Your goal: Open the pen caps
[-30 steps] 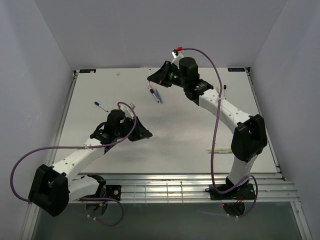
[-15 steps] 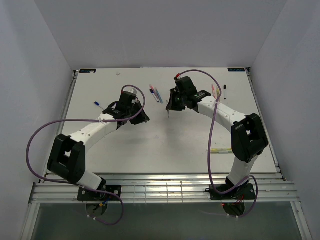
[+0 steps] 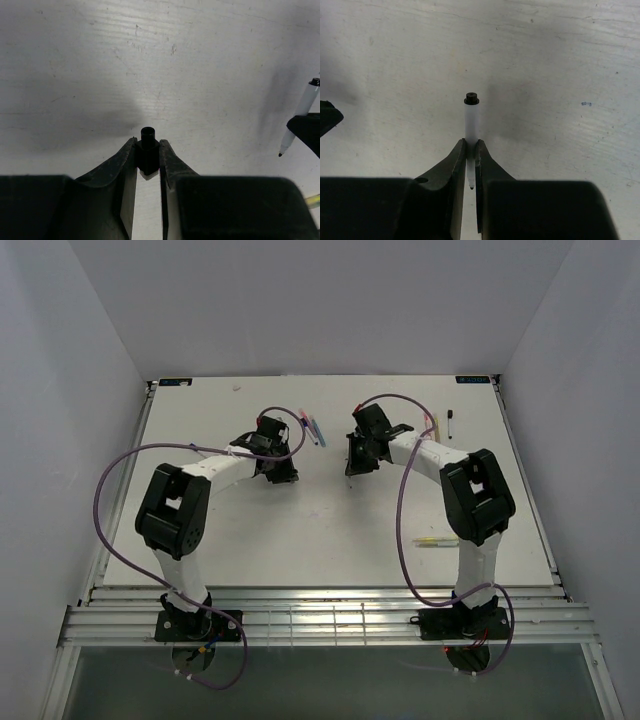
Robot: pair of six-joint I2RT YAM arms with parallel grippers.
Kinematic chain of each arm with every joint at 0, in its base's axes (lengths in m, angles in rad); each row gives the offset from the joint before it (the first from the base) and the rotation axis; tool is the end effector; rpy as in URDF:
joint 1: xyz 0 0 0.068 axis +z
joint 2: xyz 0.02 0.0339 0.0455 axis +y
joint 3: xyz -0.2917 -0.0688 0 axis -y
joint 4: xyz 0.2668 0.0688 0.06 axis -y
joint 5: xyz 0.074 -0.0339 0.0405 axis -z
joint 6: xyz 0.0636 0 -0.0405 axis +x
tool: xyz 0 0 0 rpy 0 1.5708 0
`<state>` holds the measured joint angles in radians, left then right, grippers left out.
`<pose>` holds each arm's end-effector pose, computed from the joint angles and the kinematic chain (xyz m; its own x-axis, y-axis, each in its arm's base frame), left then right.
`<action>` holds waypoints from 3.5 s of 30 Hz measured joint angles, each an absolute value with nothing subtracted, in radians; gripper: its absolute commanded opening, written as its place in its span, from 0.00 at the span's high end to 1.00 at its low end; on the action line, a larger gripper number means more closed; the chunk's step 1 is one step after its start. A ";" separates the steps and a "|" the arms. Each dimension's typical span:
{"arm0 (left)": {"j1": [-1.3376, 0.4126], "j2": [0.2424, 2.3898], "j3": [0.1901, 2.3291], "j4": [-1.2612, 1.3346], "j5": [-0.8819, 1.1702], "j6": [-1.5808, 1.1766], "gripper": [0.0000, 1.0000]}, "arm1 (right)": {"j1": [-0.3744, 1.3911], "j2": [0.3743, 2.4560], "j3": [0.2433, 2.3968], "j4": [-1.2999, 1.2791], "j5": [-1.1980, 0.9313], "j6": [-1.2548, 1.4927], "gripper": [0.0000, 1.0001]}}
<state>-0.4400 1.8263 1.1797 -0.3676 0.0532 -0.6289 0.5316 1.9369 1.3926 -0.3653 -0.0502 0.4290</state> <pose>0.3744 -0.1800 0.1661 -0.8864 -0.2320 -0.4007 -0.0874 0.9337 -0.3473 0.4020 0.2401 0.1905 -0.8403 -0.0122 -0.5419 -0.2016 0.9351 0.2914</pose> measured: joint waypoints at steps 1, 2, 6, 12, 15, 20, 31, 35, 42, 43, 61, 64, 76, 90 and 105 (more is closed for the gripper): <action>-0.439 1.840 1.190 -0.367 0.054 -0.624 1.00 | 0.529 1.953 1.397 -0.366 -0.053 0.426 0.92; -0.439 1.852 1.201 -0.367 0.054 -0.619 1.00 | 0.526 1.970 1.404 -0.366 -0.056 0.424 0.92; -0.439 1.901 1.250 -0.366 0.064 -0.606 1.00 | 0.521 2.027 1.439 -0.366 -0.064 0.414 0.92; -0.436 1.971 1.324 -0.365 0.094 -0.597 1.00 | 0.517 2.076 1.505 -0.365 -0.076 0.411 0.92; -0.432 2.010 1.358 -0.365 0.111 -0.594 1.00 | 0.514 2.111 1.561 -0.364 -0.083 0.410 0.92; -0.413 2.048 1.392 -0.360 0.146 -0.595 1.00 | 0.505 2.159 1.629 -0.359 -0.086 0.409 0.92; -0.390 2.076 1.420 -0.349 0.199 -0.599 0.91 | 0.497 2.208 1.665 -0.357 -0.109 0.409 0.92; -0.387 2.077 1.420 -0.349 0.201 -0.599 0.84 | 0.497 2.212 1.665 -0.356 -0.111 0.413 0.89; -0.381 2.076 1.416 -0.344 0.200 -0.600 0.77 | 0.497 2.212 1.665 -0.356 -0.111 0.419 0.80; -0.379 2.076 1.415 -0.344 0.201 -0.601 0.76 | 0.497 2.212 1.665 -0.356 -0.111 0.420 0.77; -0.361 2.076 1.407 -0.332 0.221 -0.617 0.55 | 0.497 2.212 1.665 -0.342 -0.116 0.422 0.67; -0.360 2.076 1.407 -0.331 0.225 -0.619 0.55 | 0.497 2.212 1.665 -0.342 -0.119 0.417 0.67; -0.344 2.058 1.391 -0.328 0.217 -0.612 0.46 | 0.496 2.212 1.673 -0.342 -0.142 0.386 0.48; -0.330 1.753 1.242 -0.357 0.195 -0.583 0.35 | 0.489 1.923 1.544 -0.367 -0.075 0.363 0.38; -0.331 1.441 0.972 -0.259 0.367 -0.631 0.34 | 0.123 1.298 0.898 -0.472 -0.007 0.488 0.40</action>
<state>-0.3313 1.4414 0.9718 -0.2588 0.3672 -0.6312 0.1230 1.2976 0.8978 -0.4717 -0.0067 0.4877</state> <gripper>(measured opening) 0.657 0.604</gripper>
